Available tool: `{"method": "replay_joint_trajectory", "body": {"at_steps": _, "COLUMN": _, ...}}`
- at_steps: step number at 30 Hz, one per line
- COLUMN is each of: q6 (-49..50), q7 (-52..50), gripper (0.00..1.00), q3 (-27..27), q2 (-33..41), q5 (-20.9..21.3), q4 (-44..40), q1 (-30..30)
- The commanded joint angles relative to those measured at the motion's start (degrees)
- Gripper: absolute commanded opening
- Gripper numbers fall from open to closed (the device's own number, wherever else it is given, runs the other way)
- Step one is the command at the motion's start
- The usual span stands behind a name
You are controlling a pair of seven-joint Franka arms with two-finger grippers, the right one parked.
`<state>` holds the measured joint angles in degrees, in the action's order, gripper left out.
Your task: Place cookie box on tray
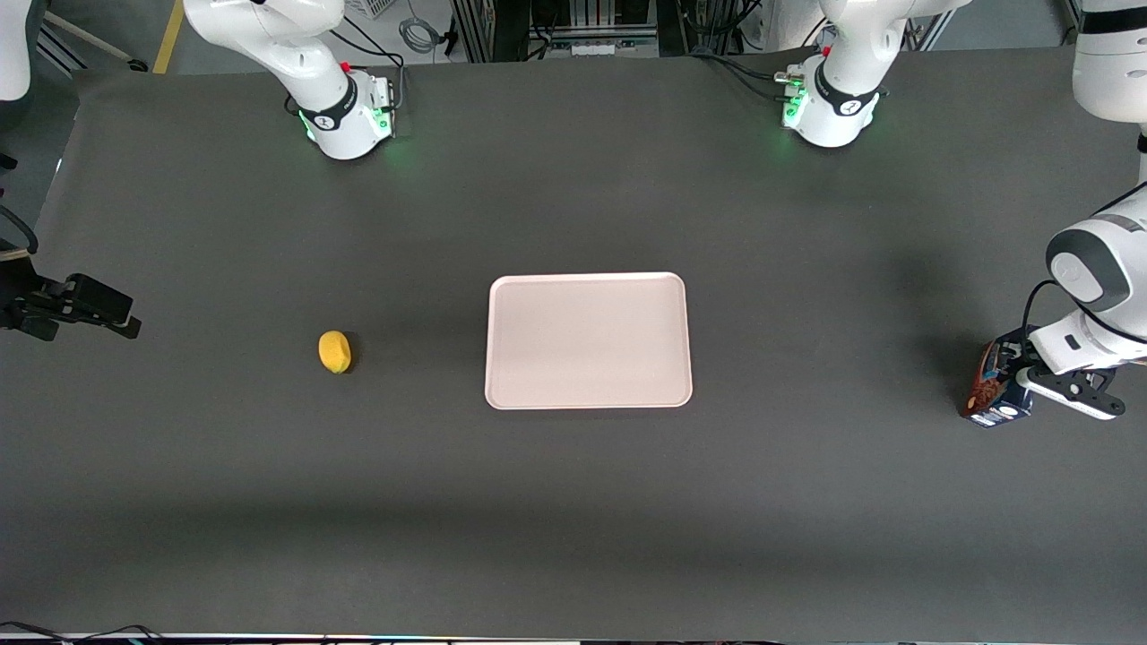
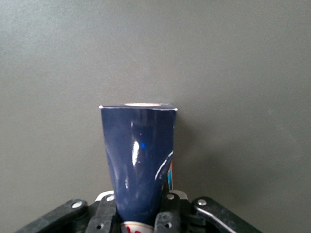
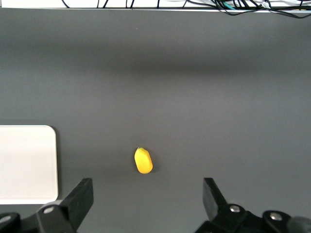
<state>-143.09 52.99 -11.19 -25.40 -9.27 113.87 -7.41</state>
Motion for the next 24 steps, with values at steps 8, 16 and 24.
{"method": "replay_joint_trajectory", "body": {"at_steps": 8, "q6": 7.0, "q7": -5.9, "gripper": 0.12, "q3": 3.1, "q2": 4.7, "q5": -0.8, "q4": -1.1, "q1": 0.1}}
{"method": "replay_joint_trajectory", "body": {"at_steps": 16, "q6": 19.4, "q7": -18.9, "gripper": 0.12, "q3": 7.8, "q2": 9.8, "q5": 0.0, "q4": -4.8, "q1": 0.6}}
{"method": "replay_joint_trajectory", "body": {"at_steps": 24, "q6": 24.5, "q7": -33.3, "gripper": 0.12, "q3": 13.3, "q2": 15.0, "q5": 2.4, "q4": -6.1, "q1": 2.8}}
